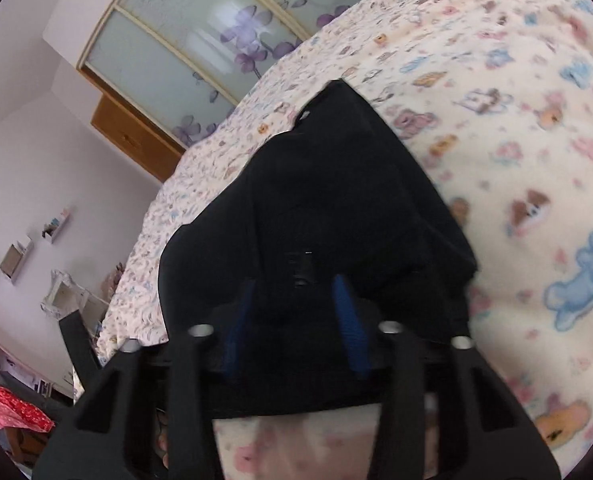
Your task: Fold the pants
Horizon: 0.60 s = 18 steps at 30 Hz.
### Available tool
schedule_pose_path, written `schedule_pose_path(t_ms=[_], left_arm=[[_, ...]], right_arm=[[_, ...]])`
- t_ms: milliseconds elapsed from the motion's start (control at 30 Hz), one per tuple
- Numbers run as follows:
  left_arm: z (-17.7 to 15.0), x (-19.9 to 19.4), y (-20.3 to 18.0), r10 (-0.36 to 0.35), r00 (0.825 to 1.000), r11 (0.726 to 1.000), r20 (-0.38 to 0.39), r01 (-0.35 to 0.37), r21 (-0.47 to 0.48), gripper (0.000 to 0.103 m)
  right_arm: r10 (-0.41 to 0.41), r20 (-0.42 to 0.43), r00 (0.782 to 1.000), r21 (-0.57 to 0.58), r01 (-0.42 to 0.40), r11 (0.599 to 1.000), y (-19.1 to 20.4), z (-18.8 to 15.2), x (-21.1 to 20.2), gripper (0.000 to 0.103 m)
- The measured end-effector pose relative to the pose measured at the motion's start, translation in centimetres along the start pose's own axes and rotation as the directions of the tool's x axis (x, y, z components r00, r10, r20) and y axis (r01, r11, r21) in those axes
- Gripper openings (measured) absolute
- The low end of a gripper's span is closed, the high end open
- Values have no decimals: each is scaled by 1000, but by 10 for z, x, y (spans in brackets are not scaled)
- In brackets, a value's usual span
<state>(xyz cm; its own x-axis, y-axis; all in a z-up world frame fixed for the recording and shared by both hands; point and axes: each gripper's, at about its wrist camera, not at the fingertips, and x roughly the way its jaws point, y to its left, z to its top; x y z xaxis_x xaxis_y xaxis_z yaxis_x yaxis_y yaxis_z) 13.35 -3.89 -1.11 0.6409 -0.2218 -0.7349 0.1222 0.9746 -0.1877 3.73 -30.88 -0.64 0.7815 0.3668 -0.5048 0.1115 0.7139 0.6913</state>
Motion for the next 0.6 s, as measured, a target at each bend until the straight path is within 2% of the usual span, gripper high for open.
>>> schedule_pose_path(t_ms=[133,200,233,267,300,433,533,600], left_arm=[[-2,-3,-1,9,1000,1000,13,-9,7,101],[-5,-8,4,-21,999,1000,36,21,-11,101],[-5,-11,4,-34,998,999,50,35,-19,101],[-7,-15,8,-58,995,997,75,61,-37,101],[-9,-18,11,-76,993,995,93,81,-51,101],[-15,-27,25,-143,978,981,153,160,-106,101],[-14,-27,28,-166,972,975,165,187,-121,101],[-13,-27,30,-170,972,974,165,191,-124,101]], right_arm=[[61,-35,998,29,-60,998,-2,11,-5,38],[94,-1,996,35,-94,995,0,21,-18,42],[86,50,995,27,-88,996,0,32,-29,45],[65,76,995,28,-67,997,-3,41,-36,62],[49,81,996,41,-52,998,-7,48,-38,68],[55,-55,997,155,-46,987,-40,77,-17,68],[7,-119,993,163,12,986,-52,85,1,68],[15,-155,988,161,10,987,-58,85,8,68]])
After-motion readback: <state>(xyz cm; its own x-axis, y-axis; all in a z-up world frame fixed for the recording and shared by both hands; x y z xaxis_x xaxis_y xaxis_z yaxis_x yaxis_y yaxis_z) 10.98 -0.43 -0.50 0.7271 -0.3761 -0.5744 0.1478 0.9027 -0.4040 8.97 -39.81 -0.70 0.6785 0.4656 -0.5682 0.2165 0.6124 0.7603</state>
